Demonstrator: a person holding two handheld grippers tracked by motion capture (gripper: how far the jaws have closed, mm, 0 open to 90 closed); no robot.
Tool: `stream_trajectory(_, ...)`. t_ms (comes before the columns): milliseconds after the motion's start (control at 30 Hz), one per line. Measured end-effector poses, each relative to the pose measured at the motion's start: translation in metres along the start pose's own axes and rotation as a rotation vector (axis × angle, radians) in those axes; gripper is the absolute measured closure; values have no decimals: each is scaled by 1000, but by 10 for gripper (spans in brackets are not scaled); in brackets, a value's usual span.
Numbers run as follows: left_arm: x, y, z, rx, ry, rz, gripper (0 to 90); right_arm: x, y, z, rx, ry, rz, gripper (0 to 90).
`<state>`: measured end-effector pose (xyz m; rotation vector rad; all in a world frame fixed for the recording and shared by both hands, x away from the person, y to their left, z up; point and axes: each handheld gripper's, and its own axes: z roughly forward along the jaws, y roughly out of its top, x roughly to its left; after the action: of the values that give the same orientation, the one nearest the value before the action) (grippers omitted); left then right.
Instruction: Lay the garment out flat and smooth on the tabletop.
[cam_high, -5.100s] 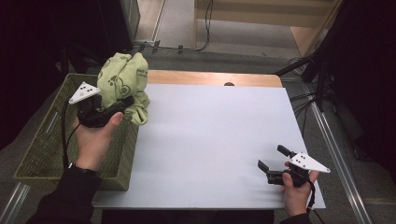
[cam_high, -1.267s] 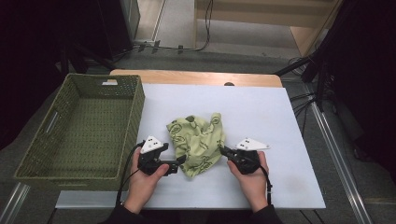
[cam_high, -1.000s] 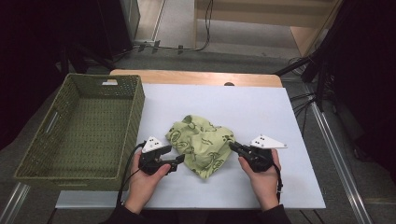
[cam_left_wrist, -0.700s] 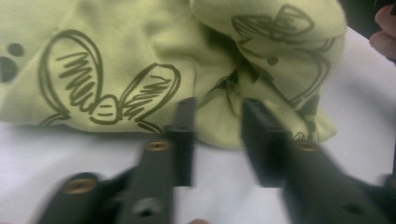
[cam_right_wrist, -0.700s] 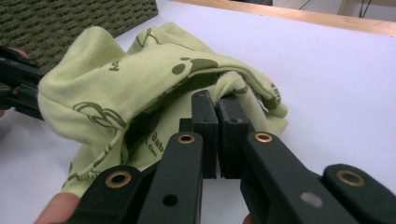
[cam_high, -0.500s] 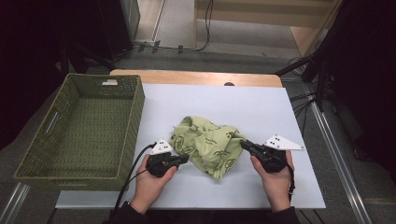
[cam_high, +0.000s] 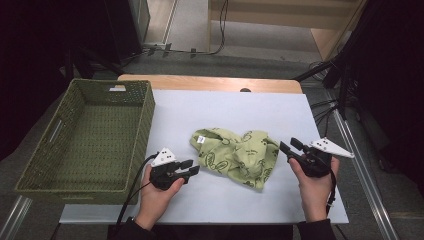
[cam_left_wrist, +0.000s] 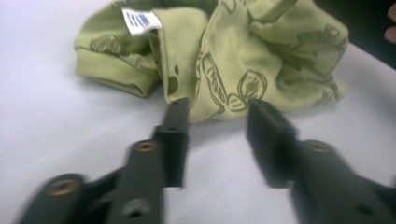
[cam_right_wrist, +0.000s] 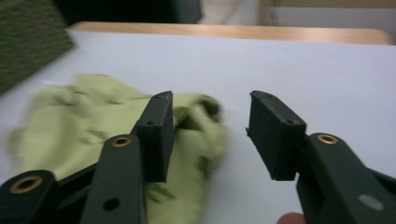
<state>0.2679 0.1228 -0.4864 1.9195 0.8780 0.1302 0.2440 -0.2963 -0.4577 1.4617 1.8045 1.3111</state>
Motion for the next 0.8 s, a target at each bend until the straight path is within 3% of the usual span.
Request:
stream_trajectory(100,1,1,-1,-8,3,-4,398,20,-1,14,35,159,-29,362)
stream_trajectory(167,0,2,-1,-16,6,-9,346,38,-3,24,70,230,-62,245)
stream_trajectory(233,0,2,0,-14,14,-10,313,56,-5,35,130,255,-103,126)
stream_trajectory(300,1,2,0,-10,16,-12,273,71,-10,45,181,223,-150,133)
stream_trajectory(333,1,2,0,-9,19,-10,272,77,-14,50,208,189,-175,207)
stream_trajectory(400,1,3,-1,-13,24,-9,256,85,-22,53,228,134,-225,508)
stream_trajectory(500,1,5,-4,-23,36,-10,249,91,-25,49,202,178,-237,736)
stream_trajectory(567,1,6,-5,-30,35,-13,249,100,-26,42,155,192,-270,772)
stream_trajectory(633,1,7,-5,-32,40,-12,250,113,-28,36,141,226,-301,779)
stream_trajectory(800,-1,9,-6,-38,25,-20,251,152,-47,29,168,338,-413,781)
